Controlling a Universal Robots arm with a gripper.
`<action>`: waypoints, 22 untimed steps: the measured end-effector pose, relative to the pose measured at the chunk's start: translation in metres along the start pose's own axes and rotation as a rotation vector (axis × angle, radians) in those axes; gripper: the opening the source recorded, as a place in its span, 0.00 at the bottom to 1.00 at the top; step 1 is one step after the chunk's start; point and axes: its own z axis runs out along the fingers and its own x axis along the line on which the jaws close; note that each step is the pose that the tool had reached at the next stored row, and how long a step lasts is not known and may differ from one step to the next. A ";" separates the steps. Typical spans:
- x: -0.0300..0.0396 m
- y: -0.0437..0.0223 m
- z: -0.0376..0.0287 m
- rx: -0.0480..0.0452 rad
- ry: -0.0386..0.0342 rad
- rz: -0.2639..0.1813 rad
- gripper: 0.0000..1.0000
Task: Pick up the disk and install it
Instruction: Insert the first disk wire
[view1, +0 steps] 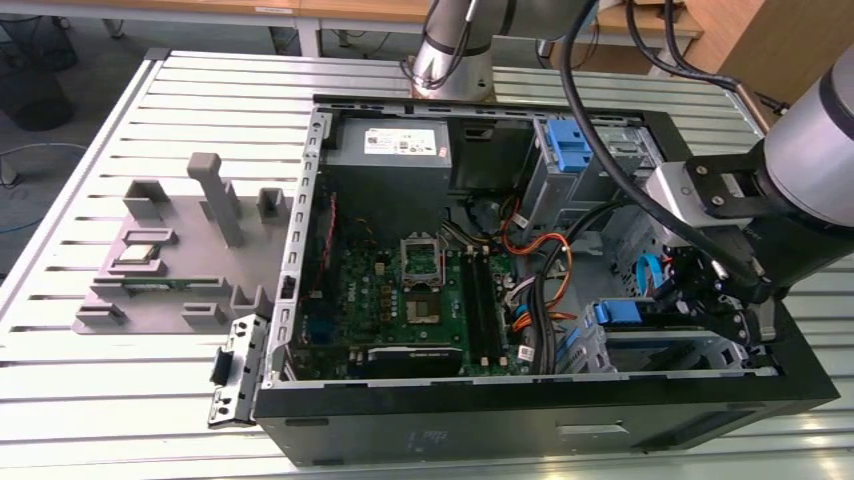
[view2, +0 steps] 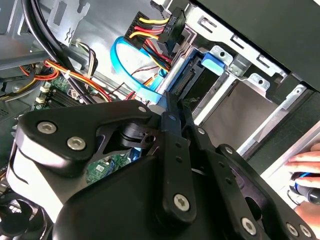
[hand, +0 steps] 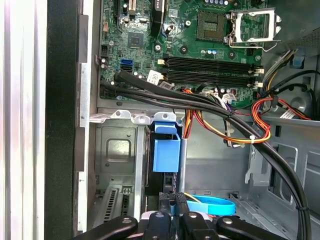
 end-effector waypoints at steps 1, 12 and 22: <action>0.0000 0.0000 0.0000 0.0000 0.0001 0.000 0.16; -0.0019 -0.0011 -0.0150 0.0000 -0.0001 0.000 0.24; -0.0021 -0.0117 -0.0183 -0.0003 -0.0004 0.001 0.24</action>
